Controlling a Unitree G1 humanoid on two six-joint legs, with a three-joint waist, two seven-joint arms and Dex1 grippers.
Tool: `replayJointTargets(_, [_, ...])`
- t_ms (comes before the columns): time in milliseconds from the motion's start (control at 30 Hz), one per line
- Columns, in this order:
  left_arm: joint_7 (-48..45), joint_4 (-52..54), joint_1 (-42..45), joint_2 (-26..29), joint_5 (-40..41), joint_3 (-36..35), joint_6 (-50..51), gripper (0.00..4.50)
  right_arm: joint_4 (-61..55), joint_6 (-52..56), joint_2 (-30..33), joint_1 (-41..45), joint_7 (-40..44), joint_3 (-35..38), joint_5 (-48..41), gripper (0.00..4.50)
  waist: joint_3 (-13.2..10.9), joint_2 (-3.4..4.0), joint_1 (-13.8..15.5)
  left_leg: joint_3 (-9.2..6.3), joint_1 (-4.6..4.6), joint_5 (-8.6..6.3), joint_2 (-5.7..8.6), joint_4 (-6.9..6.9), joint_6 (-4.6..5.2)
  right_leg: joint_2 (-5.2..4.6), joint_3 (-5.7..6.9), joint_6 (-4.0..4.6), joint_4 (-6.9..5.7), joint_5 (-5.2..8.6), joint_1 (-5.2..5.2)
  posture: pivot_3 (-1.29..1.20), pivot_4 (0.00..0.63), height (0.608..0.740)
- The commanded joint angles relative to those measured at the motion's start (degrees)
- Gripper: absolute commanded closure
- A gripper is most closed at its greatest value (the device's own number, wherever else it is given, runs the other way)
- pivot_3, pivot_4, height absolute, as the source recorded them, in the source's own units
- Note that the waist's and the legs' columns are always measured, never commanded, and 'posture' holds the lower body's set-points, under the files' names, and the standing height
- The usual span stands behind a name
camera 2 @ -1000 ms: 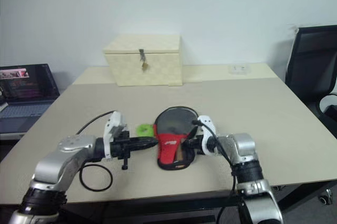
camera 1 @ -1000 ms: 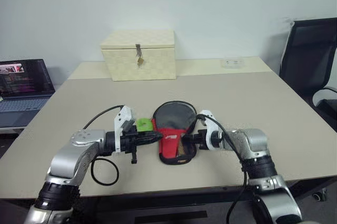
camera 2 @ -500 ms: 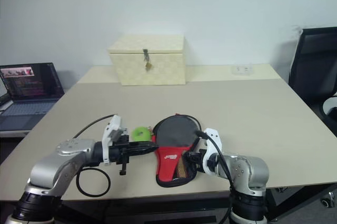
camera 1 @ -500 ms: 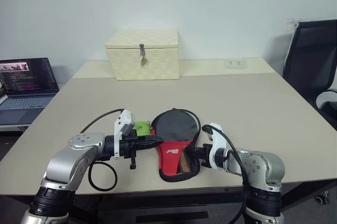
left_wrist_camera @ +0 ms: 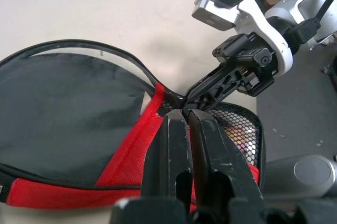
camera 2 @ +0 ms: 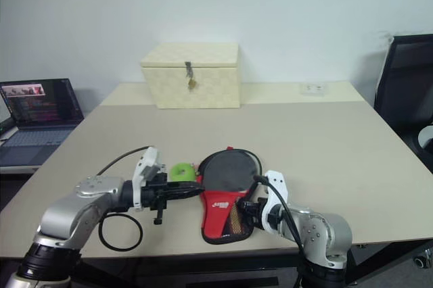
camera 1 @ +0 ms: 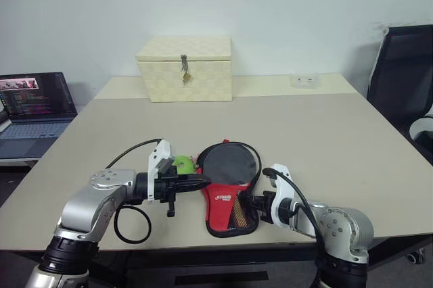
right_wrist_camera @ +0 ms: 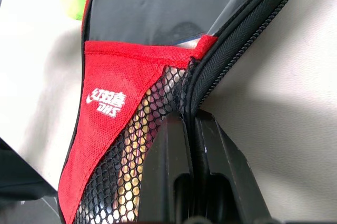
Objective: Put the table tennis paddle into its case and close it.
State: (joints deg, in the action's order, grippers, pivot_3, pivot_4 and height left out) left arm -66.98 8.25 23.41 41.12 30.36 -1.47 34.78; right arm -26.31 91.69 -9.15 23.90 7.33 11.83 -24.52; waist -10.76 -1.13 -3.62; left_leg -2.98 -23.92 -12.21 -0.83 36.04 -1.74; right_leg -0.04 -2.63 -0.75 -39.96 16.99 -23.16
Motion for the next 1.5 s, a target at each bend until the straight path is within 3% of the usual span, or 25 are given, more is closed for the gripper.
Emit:
replayJointTargets(33, [-0.2,1.0,0.6,0.9,0.7,-0.6,-0.3,4.31,-1.0,0.8,-1.7,0.4,0.2,-1.9,-2.9,4.48,0.0,0.00,0.0,0.00,0.00,0.00,-0.01,0.00,0.00,0.00,0.01,0.00,0.00,0.00,0.00,0.00,0.150,0.740])
replayJointTargets(133, [0.0,1.1,0.3,0.9,0.6,-0.6,-0.5,4.31,0.8,-0.3,0.0,2.6,0.4,-3.0,-1.5,4.48,0.0,0.00,0.0,0.02,0.01,0.00,-0.01,0.01,0.00,0.00,0.02,0.00,-0.01,0.00,0.00,0.00,0.150,0.740])
replayJointTargets(233, [0.3,1.3,0.2,0.8,0.7,-0.6,-0.5,4.31,3.0,-3.0,2.1,4.5,0.9,-3.8,-0.8,3.78,0.0,0.00,-0.1,0.05,0.02,0.00,0.00,0.01,0.00,0.01,0.01,0.00,-0.02,0.00,0.00,0.00,0.150,0.740])
replayJointTargets(600, [0.9,1.6,-0.5,0.8,0.6,-1.0,-0.7,4.31,1.4,-9.4,14.0,5.9,6.4,-13.9,-2.1,0.03,0.0,0.00,0.0,0.08,0.00,0.00,0.02,0.01,0.00,0.02,0.05,0.00,-0.01,0.00,0.00,0.00,0.150,0.740])
replayJointTargets(833, [1.5,1.5,-1.1,1.1,0.6,-1.5,-0.9,4.31,-5.4,-9.2,23.3,6.2,13.8,-15.6,-6.9,0.03,0.0,-0.01,0.1,0.06,-0.03,0.00,0.05,0.02,0.00,0.02,0.06,-0.01,0.00,0.01,0.01,0.00,0.150,0.740])
replayJointTargets(1067, [5.6,1.9,-4.7,1.3,1.1,-6.4,-0.9,4.31,-4.1,-18.1,31.6,11.1,23.3,-13.9,-10.0,0.03,0.0,-0.02,0.1,0.06,0.00,0.00,0.01,0.03,0.00,0.02,0.04,-0.01,0.00,0.01,0.01,0.00,0.150,0.740])
replayJointTargets(1167, [8.1,2.6,-6.9,0.9,1.2,-8.7,-0.7,4.31,-0.5,-22.3,30.8,13.1,24.6,-15.2,-9.4,0.03,0.0,-0.02,0.1,0.06,0.01,0.00,-0.02,0.02,0.00,0.01,0.04,-0.01,0.00,0.01,0.01,0.00,0.150,0.740])
replayJointTargets(1333, [13.1,2.9,-9.1,-0.5,0.6,-11.0,-0.9,4.31,11.9,-34.2,24.9,16.0,24.3,-23.4,-2.8,0.03,0.0,-0.04,0.2,0.06,0.02,0.00,-0.03,0.04,0.00,-0.03,0.05,0.01,-0.01,0.00,0.03,0.00,0.150,0.740])
replayJointTargets(1500, [22.0,-3.1,-5.7,-3.3,-4.6,-10.7,-3.9,4.31,24.1,-44.8,18.8,16.9,22.9,-27.9,3.9,0.03,0.0,-0.07,0.6,0.05,0.01,0.01,0.00,0.04,-0.01,-0.07,0.08,0.01,-0.01,-0.01,0.03,0.00,0.150,0.740])
